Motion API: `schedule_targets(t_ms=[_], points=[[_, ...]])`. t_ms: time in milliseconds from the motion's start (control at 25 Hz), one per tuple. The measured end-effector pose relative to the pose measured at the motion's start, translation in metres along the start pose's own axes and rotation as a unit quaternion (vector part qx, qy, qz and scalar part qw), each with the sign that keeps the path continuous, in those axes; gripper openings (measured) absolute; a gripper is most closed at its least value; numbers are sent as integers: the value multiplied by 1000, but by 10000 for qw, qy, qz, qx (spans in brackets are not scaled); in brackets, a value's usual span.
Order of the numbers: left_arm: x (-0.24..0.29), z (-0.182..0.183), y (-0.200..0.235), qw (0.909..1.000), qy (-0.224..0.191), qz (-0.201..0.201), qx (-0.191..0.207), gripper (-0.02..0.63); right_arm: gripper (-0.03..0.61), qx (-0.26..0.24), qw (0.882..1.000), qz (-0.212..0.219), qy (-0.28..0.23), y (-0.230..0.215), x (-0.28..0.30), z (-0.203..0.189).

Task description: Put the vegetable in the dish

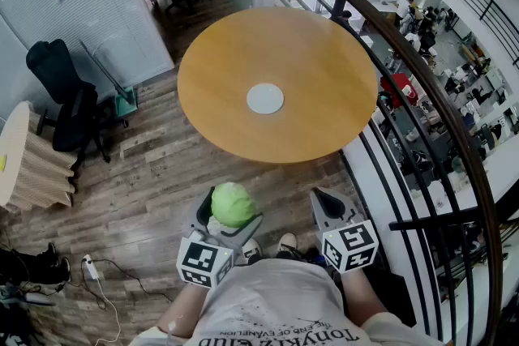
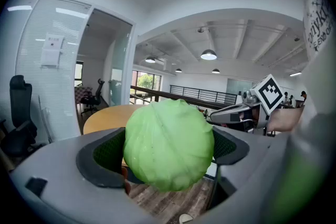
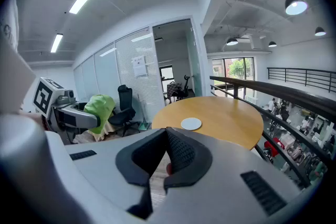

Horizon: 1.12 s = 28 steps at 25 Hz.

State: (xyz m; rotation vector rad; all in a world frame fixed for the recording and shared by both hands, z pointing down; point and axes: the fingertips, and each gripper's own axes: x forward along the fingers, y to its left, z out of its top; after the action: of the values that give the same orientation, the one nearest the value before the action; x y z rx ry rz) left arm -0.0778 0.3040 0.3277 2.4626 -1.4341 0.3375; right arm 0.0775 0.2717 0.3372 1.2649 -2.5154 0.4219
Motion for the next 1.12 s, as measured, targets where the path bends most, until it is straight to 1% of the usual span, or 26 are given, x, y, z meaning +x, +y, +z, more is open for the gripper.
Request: schedule_targets(t_ms=[400, 680, 1000, 1120], points=[[-2, 7, 6, 10000, -28, 26, -29, 488, 21, -34, 10000, -8, -14, 1, 4, 9], [-11, 2, 9, 10000, -57, -8, -37, 488, 21, 186, 9996, -63, -215, 5, 0, 10], [-28, -3, 16, 9997, -136, -208, -24, 488, 21, 224, 9990, -328, -216, 17, -8, 9], [-36, -5, 22, 9995, -158, -263, 36, 488, 21, 247, 9984, -452, -237, 24, -11, 6]])
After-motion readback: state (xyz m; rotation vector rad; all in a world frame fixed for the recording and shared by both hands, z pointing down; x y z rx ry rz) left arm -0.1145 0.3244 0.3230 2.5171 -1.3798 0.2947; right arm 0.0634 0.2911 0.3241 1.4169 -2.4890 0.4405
